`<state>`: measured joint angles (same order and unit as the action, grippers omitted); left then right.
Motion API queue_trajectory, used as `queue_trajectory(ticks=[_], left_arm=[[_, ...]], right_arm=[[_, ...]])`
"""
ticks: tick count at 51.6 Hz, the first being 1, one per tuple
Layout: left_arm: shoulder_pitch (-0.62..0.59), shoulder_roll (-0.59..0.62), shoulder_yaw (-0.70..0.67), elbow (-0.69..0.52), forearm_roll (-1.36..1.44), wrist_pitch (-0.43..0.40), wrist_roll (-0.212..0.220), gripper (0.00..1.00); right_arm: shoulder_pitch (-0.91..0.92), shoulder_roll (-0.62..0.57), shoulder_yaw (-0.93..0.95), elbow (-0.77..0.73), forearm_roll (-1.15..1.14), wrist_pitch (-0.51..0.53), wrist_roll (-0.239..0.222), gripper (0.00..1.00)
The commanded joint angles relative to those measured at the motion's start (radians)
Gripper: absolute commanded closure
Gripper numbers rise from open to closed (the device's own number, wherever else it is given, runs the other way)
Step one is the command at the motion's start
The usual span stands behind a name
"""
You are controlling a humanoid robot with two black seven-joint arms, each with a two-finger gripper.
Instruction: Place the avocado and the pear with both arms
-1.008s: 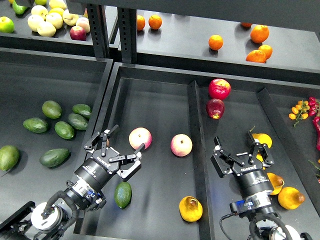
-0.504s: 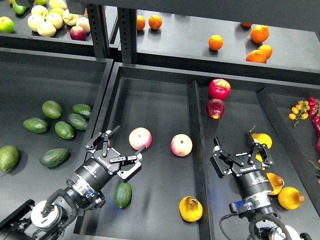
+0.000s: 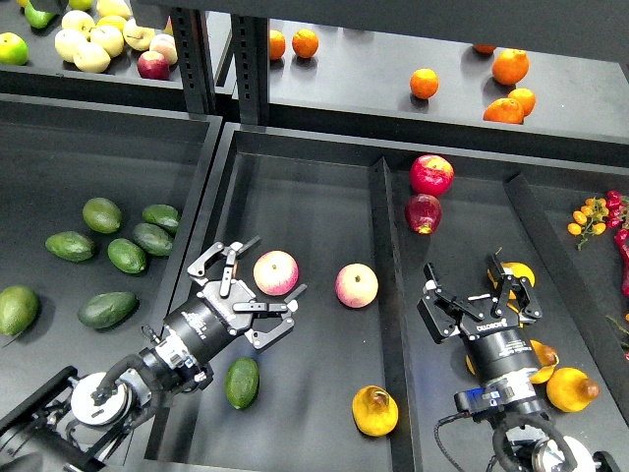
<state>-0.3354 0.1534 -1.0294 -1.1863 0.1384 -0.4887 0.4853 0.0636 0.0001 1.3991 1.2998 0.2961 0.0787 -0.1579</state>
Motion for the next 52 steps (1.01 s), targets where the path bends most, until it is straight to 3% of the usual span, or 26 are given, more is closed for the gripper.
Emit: queue_trajectory(ticks=[1, 10, 11, 21, 39, 52], left_arm=[[-0.094, 0.099, 0.120, -0.003, 0.030, 0.000, 0.003, 0.01], [-0.292, 0.276, 0.347, -0.001, 0.032, 0.000, 0.003, 0.01], [-0.374, 0.314, 0.444, -0.003, 0.030, 0.000, 0.003, 0.01], [-0.585, 0.417, 0.716, -0.016, 0.044, 0.000, 0.003, 0.01], [-0.812, 0.405, 1.109, 0.011, 0.231, 0.000, 0.003, 0.01], [-0.901, 0.253, 1.311, 0.066, 0.290, 0.000, 0.003, 0.01]], right_arm=[[0.064, 0.000, 0.040, -0.016, -0.002, -0.082, -0.002, 0.00], [0.153, 0.000, 0.075, -0.074, -0.002, -0.129, -0.002, 0.00], [0.182, 0.000, 0.087, -0.089, -0.002, -0.163, -0.003, 0.00], [0.237, 0.000, 0.103, -0.091, 0.008, -0.244, -0.015, 0.00], [0.285, 0.000, 0.132, -0.096, 0.072, -0.247, -0.017, 0.00], [0.289, 0.000, 0.149, -0.109, 0.075, -0.249, -0.017, 0.00]])
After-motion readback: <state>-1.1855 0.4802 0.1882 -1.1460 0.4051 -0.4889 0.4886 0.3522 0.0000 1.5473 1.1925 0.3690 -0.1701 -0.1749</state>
